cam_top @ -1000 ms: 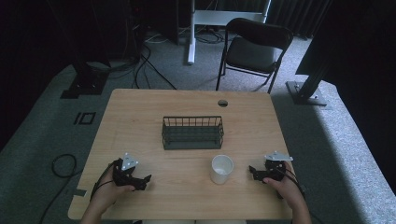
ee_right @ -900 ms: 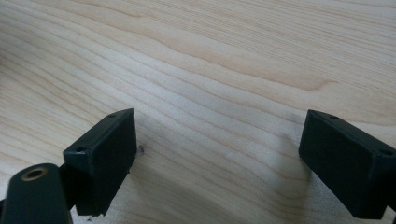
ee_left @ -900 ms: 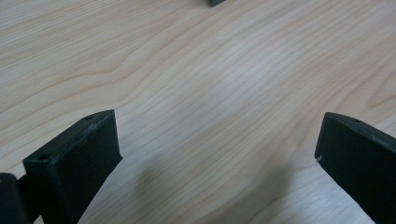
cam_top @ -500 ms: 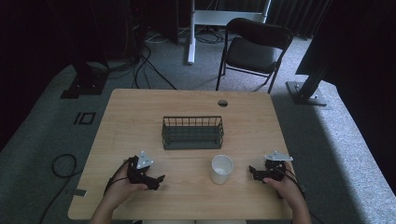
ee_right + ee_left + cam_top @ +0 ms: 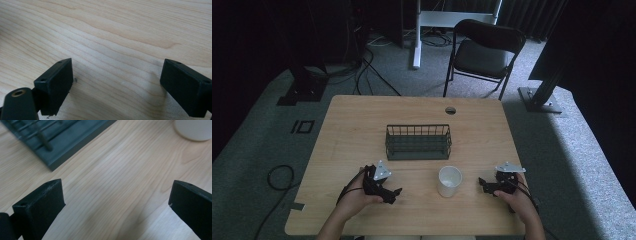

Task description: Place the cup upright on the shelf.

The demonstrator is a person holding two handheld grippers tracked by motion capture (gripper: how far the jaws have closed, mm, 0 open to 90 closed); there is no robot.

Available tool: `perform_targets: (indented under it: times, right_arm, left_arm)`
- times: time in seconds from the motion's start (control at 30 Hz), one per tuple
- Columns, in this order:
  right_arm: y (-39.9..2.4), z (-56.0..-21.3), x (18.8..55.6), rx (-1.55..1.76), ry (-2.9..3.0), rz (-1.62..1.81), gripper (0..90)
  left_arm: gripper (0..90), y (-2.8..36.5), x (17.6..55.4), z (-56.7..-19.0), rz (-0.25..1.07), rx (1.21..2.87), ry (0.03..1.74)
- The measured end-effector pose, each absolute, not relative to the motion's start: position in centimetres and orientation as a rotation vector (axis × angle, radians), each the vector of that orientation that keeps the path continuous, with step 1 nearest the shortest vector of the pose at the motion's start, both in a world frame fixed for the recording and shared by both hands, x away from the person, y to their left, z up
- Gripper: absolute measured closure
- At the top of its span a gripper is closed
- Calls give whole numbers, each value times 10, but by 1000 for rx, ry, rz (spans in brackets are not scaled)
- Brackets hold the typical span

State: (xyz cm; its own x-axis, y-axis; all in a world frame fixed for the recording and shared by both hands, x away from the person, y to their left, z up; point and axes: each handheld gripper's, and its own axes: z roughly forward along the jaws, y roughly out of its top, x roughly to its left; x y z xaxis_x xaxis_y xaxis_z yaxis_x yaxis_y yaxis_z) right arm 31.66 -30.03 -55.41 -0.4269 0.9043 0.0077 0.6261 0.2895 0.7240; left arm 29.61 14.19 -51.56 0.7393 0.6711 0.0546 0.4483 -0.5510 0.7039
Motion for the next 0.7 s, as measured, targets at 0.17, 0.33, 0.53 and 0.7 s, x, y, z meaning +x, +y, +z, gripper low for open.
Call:
perform_targets:
  times: [0.17,0.33,0.53,0.7]
  right_arm:
    - [-300,-554,317,1373,2159,932,108]
    - [-300,-554,317,1373,2159,932,108]
    - [-300,-554,317,1374,2159,932,108]
    - [-300,-554,317,1375,2158,933,108]
  left_arm:
    - [4,128,296,-510,401,2241,785]
    - [4,113,296,-505,390,2236,732]
    - [4,99,298,-503,331,2220,687]
    - [4,88,298,-504,329,2215,657]
